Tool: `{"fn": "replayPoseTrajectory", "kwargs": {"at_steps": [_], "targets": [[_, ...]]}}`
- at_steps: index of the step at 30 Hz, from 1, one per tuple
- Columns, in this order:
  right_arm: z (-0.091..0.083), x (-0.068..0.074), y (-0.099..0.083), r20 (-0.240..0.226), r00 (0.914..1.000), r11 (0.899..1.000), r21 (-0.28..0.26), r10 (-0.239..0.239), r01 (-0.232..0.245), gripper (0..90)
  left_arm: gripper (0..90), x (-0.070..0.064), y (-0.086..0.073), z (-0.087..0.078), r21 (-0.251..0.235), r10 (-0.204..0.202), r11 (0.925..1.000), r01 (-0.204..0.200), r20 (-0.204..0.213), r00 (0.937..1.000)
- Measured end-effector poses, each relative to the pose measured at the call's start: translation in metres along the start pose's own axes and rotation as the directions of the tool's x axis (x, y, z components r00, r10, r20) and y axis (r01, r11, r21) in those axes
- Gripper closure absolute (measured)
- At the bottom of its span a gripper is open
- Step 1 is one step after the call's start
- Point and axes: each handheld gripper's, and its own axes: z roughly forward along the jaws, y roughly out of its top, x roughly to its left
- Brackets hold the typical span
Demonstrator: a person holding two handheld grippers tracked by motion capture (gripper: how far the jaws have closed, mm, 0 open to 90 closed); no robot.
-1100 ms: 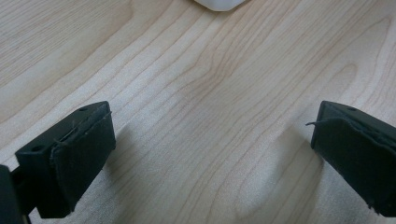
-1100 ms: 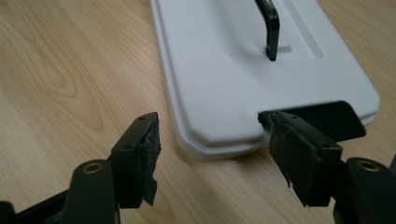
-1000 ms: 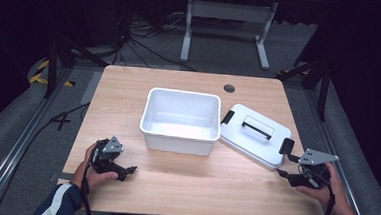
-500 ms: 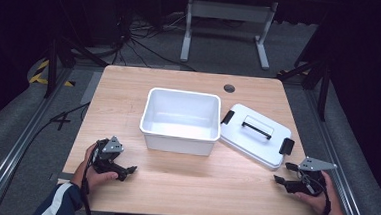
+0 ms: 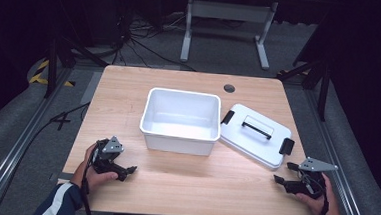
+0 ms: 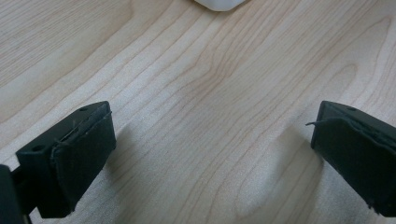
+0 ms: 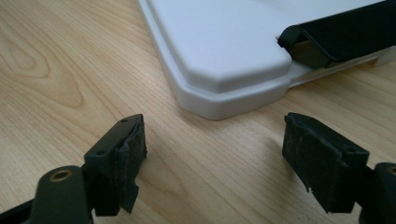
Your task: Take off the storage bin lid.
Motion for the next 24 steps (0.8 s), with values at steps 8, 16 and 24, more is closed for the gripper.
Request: {"fn": "replayPoseTrajectory", "kwargs": {"at_steps": [8,16,24], "targets": [[0.0,0.0009,-0.0001,0.014,0.9998,1.0,0.003,0.014,-0.014,20.4,0.3,0.0,0.0,0.0,0.0,0.0,1.0,0.0,0.0,1.0],[0.0,0.0008,-0.0001,0.015,0.9998,1.0,0.003,0.014,-0.014,20.3,0.2,0.0002,0.0002,-0.0002,0.0,0.002,1.0,-0.002,-0.005,1.0],[0.0,0.0007,-0.0001,0.017,0.9998,1.0,0.003,0.014,-0.015,19.9,0.3,-0.0001,0.0002,-0.0003,0.003,-0.001,1.0,0.001,-0.004,1.0]]}}
